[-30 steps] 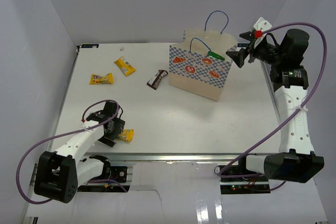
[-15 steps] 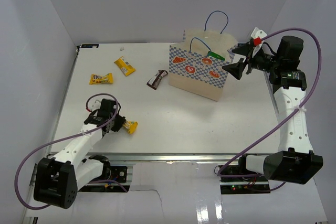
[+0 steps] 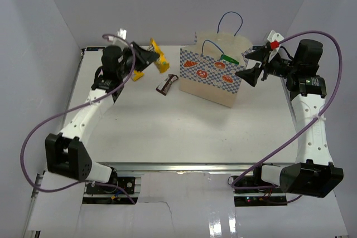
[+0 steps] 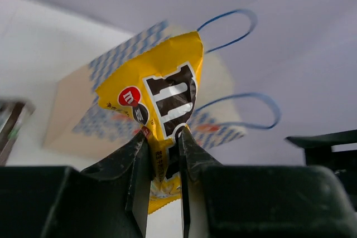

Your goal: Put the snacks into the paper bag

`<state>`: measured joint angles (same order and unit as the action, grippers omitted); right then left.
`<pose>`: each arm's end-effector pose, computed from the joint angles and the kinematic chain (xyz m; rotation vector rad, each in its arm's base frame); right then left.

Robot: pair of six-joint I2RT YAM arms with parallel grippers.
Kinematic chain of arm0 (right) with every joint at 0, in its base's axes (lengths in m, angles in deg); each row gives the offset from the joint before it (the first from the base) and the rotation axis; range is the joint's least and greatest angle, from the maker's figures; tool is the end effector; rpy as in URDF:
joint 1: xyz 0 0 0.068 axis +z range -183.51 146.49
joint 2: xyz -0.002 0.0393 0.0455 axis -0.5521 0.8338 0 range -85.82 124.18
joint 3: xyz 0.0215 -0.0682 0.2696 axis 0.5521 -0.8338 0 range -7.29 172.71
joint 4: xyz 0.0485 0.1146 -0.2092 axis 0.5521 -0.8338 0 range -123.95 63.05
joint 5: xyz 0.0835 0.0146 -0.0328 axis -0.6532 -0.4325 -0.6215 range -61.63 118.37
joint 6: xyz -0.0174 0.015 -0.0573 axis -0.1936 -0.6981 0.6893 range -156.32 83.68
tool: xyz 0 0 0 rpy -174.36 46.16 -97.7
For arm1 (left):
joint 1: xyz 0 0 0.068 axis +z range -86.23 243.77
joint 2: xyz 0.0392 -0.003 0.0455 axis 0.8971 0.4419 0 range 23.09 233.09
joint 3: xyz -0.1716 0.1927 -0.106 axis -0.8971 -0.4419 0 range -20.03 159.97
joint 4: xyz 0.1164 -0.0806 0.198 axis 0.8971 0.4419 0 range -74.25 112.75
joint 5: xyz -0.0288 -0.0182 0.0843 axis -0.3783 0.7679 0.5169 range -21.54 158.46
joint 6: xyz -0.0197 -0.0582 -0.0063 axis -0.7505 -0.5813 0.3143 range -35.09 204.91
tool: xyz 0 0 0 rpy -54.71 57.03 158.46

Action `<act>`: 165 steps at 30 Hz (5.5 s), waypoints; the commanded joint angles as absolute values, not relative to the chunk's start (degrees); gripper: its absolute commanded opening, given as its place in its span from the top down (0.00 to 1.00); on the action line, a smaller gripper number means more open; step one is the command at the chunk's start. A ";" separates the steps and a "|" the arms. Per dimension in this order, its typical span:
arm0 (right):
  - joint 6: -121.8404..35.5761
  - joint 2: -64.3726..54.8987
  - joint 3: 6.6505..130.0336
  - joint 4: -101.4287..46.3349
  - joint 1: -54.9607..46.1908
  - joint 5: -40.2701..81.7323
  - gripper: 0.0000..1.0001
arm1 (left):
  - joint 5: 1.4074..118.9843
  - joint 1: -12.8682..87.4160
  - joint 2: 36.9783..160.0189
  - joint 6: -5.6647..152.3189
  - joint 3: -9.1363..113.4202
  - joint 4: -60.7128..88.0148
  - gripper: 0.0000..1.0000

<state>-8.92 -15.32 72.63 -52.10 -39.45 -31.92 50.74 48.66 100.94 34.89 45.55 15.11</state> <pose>0.2389 0.0158 0.4381 -0.9821 1.4305 0.5387 0.2979 -0.0952 0.3645 -0.3365 1.8685 -1.0739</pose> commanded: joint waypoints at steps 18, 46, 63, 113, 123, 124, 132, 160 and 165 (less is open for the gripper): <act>-11.18 -17.61 71.55 -54.55 -39.75 -33.24 0.15 | 53.42 32.84 148.86 38.14 109.44 6.70 0.80; 44.05 -8.58 73.04 -80.13 -0.83 -12.60 0.12 | 72.37 32.39 105.04 68.20 69.04 20.31 0.10; 61.34 34.37 90.66 -46.84 12.89 27.00 0.09 | 88.59 33.19 46.75 36.58 26.65 53.89 0.07; 31.81 7.01 87.54 -71.87 12.90 -21.54 0.92 | 87.53 33.19 43.83 34.02 19.96 50.30 0.06; -3.15 -1.01 101.94 -46.51 -12.57 -25.94 0.92 | 84.46 33.19 46.73 33.58 16.19 44.50 0.06; -5.88 -0.48 104.83 -44.11 -15.03 -25.60 0.92 | 84.19 33.19 47.69 33.75 16.01 44.06 0.06; -18.21 5.57 106.09 -33.02 -30.87 -21.11 0.92 | 81.29 33.19 53.32 36.47 15.13 37.91 0.05; -9.17 -9.17 77.89 -44.35 -40.71 -20.85 0.21 | 64.77 61.75 132.76 43.86 65.01 37.02 0.07; -8.81 -13.48 70.49 -47.24 -43.70 -22.69 0.20 | 67.22 61.93 146.74 43.42 80.41 42.64 0.12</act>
